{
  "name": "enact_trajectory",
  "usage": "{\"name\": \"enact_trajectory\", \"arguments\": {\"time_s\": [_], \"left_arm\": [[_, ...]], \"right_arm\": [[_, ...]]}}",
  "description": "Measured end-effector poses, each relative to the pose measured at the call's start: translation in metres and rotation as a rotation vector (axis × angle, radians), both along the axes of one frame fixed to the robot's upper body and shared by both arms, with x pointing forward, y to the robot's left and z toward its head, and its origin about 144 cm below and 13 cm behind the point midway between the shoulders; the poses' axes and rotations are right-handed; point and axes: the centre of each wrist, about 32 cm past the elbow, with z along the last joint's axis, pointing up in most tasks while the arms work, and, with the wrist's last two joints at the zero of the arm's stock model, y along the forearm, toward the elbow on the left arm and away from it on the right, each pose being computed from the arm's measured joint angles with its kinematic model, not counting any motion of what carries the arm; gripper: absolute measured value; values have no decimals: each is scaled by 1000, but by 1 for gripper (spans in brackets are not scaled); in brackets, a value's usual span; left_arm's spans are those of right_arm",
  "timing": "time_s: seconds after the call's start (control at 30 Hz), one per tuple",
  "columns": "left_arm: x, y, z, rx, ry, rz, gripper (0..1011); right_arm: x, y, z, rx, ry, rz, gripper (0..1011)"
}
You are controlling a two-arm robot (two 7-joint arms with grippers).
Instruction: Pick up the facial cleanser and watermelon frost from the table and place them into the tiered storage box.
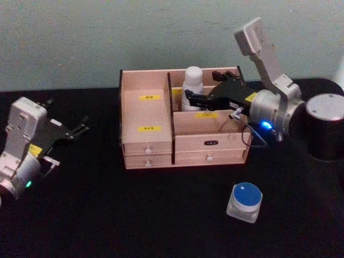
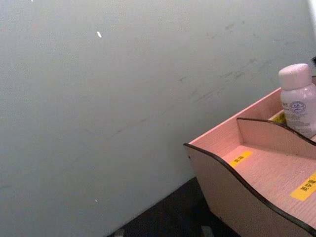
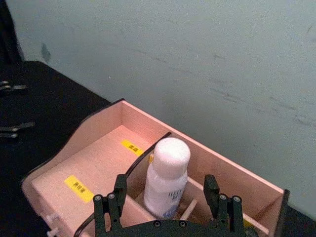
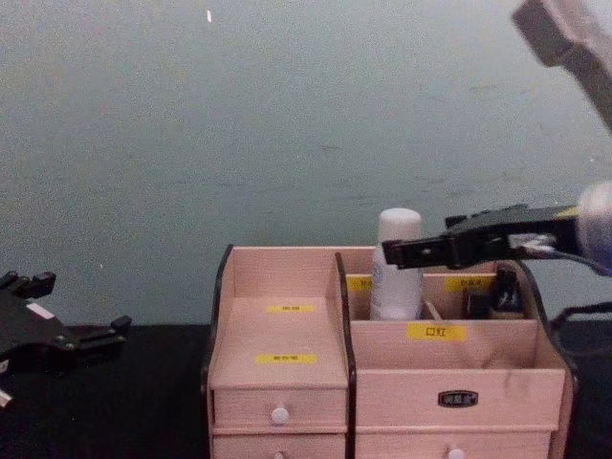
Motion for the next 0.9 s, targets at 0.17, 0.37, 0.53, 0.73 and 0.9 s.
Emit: {"name": "enact_trajectory", "arguments": {"time_s": [0.17,0.37,0.53,0.73,0.9], "left_arm": [[0,0,0,0,0,0,1001],[0,0,0,0,0,0,1001],[0,0,0,0,0,0,1001],[0,0,0,0,0,0,1001],[0,0,0,0,0,0,1001]], "right_arm": [[-22,-14,-8,31,-45,23,1000],[-49,-30,-20,63,-50,45,1000],[-72,-42,-27,64,-33,50,1000],[-102,-57,-40,52,-27,65,1000],[-121,-67,-46,35,-7,83,1000]]}}
